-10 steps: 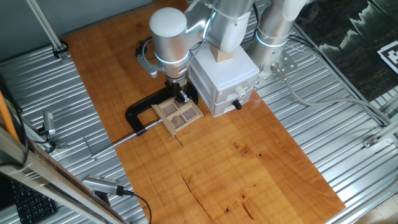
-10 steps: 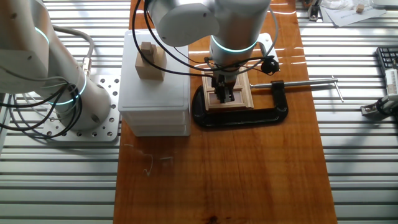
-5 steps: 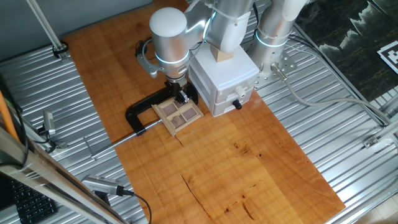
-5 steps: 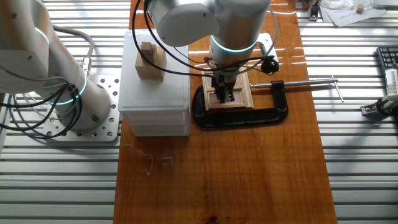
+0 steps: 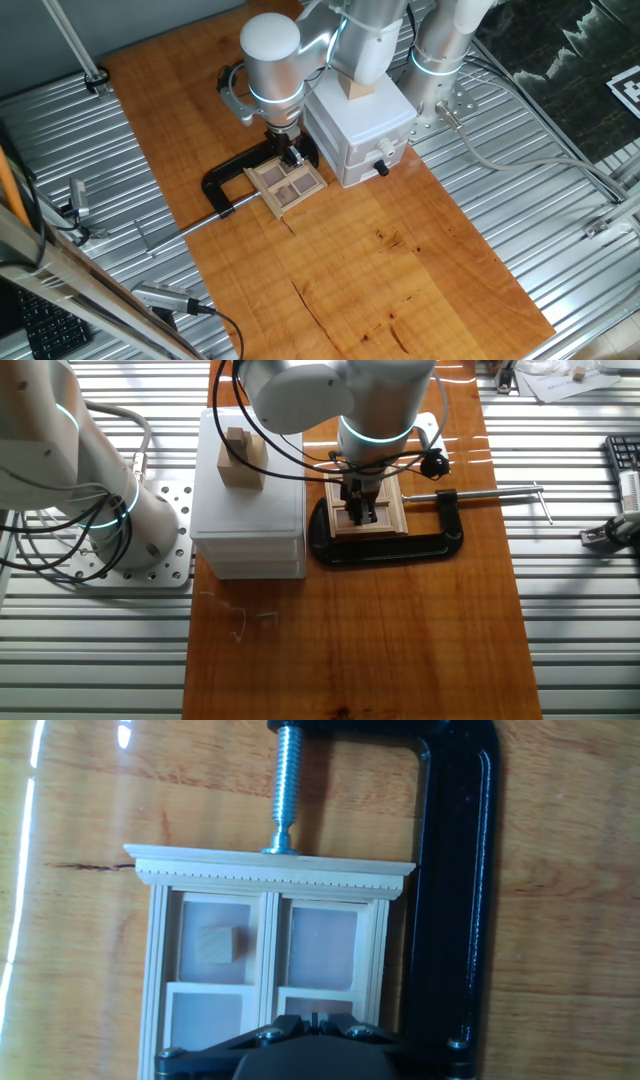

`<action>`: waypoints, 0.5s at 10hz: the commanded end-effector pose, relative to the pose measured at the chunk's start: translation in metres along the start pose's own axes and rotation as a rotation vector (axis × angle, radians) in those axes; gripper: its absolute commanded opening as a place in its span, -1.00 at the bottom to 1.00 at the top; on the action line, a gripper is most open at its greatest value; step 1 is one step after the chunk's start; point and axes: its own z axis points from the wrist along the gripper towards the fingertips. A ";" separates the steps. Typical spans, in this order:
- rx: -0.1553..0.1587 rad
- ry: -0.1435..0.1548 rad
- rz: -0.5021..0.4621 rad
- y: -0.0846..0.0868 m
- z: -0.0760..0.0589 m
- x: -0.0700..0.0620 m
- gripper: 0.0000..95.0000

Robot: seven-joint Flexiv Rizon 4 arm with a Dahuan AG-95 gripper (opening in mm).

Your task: Open a sliding window

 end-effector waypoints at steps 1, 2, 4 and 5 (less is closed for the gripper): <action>0.001 0.001 -0.002 0.000 0.000 0.000 -1.00; 0.000 0.001 -0.004 0.000 0.000 0.000 -1.00; 0.000 0.001 -0.006 0.000 0.000 0.000 -1.00; 0.000 0.001 -0.007 0.000 0.000 0.000 -1.00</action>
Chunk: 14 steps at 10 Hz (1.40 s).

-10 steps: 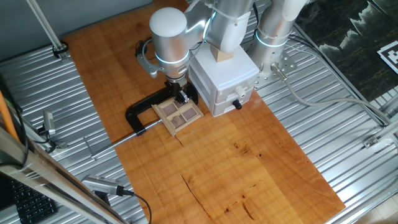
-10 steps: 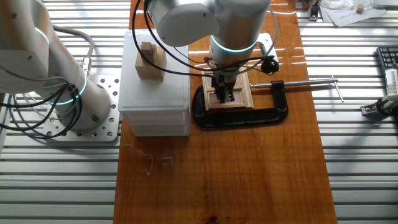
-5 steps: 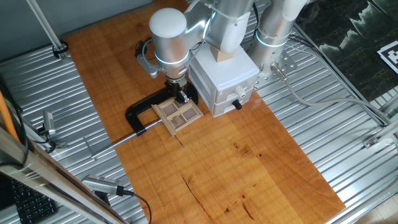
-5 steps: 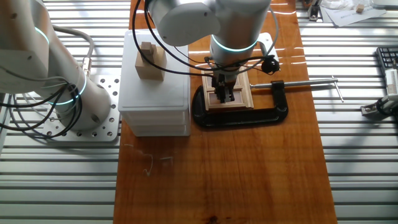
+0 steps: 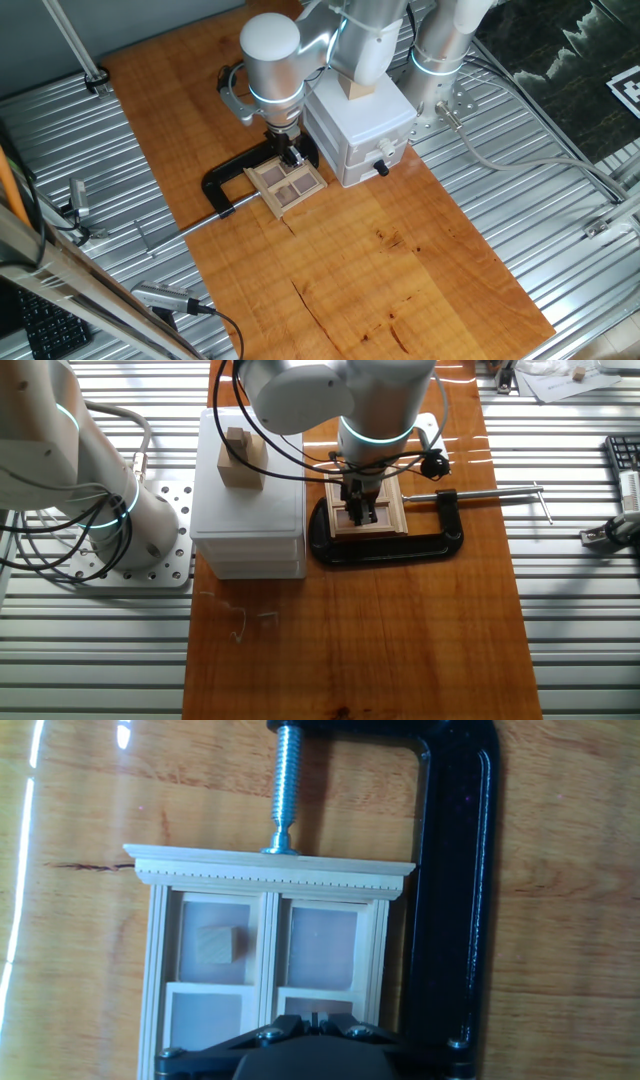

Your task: Open a sliding window

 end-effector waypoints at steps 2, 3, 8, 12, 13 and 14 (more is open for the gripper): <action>0.000 0.000 -0.005 0.000 0.001 0.000 -1.00; 0.000 0.000 -0.006 0.000 0.001 0.000 -1.00; 0.000 -0.002 -0.012 0.000 0.002 -0.001 -1.00; 0.001 -0.003 -0.008 0.000 0.002 -0.002 -1.00; 0.002 -0.003 -0.005 0.000 0.003 -0.002 -1.00; 0.003 -0.003 -0.002 0.000 0.003 -0.002 -1.00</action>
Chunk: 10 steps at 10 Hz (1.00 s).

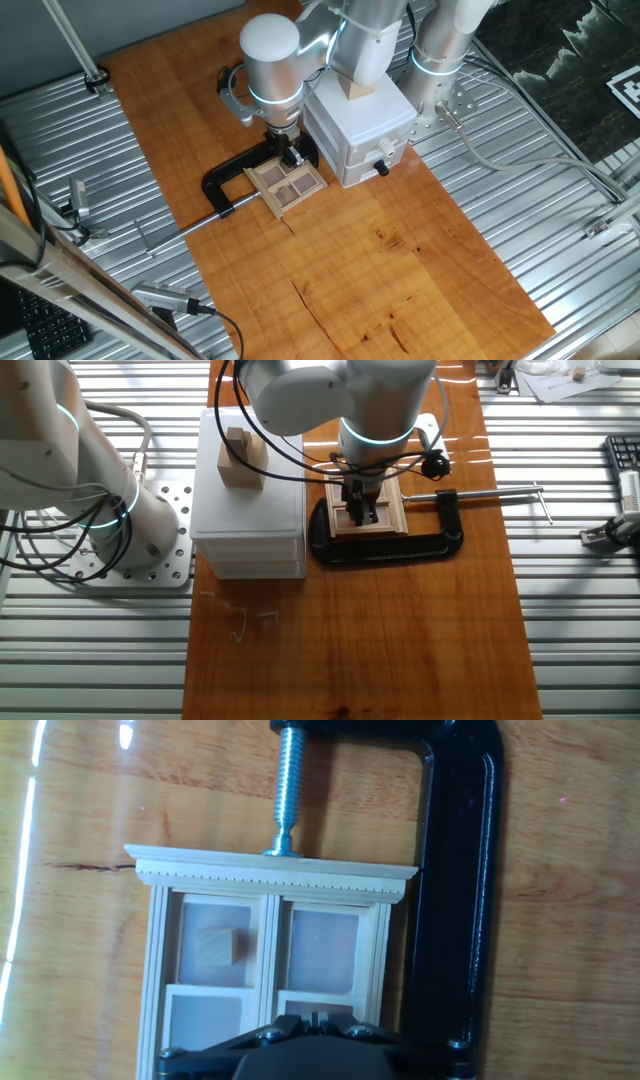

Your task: Open a sliding window

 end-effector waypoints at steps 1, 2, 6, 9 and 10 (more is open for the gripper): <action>0.003 0.000 0.007 0.000 0.001 -0.001 -1.00; 0.003 0.000 0.016 0.000 0.001 -0.001 -1.00; -0.001 -0.001 0.067 0.000 0.001 -0.001 -1.00; -0.001 -0.003 0.067 0.000 0.001 -0.002 -1.00; -0.001 -0.004 0.067 0.000 0.001 -0.003 -1.00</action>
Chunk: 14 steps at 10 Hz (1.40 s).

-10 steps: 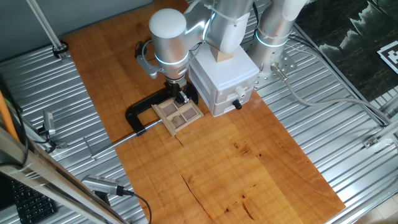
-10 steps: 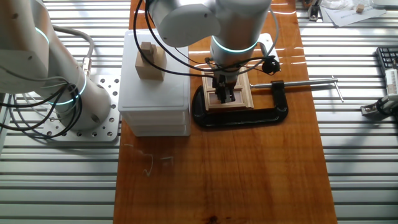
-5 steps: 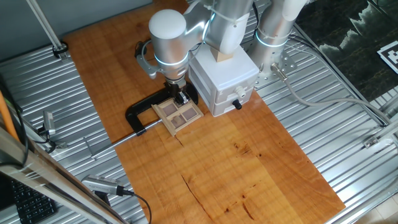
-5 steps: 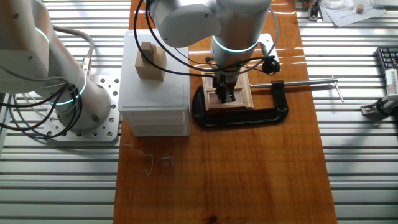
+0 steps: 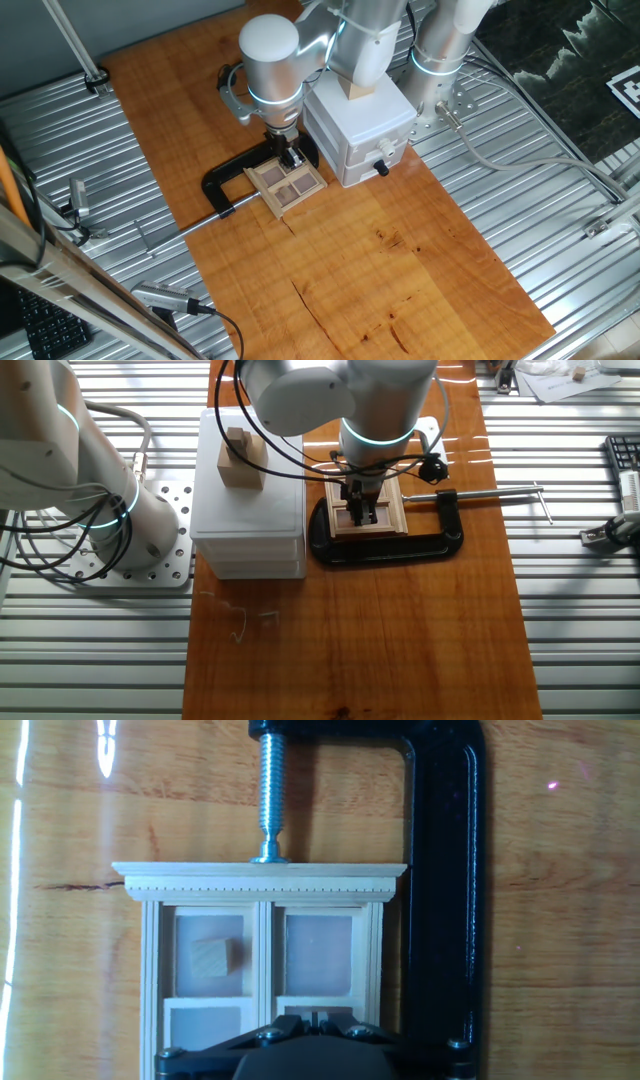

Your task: Open a sliding window

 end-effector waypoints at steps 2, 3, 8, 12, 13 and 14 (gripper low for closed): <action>0.002 -0.004 -0.002 0.000 0.001 -0.001 -1.00; 0.002 -0.005 -0.002 0.000 0.001 -0.002 -1.00; 0.005 -0.012 -0.003 0.000 0.002 -0.003 -1.00; 0.005 -0.010 -0.001 0.001 0.000 -0.005 -1.00; 0.006 -0.011 -0.002 0.001 0.001 -0.005 -1.00; 0.006 -0.012 -0.003 0.001 0.001 -0.005 -1.00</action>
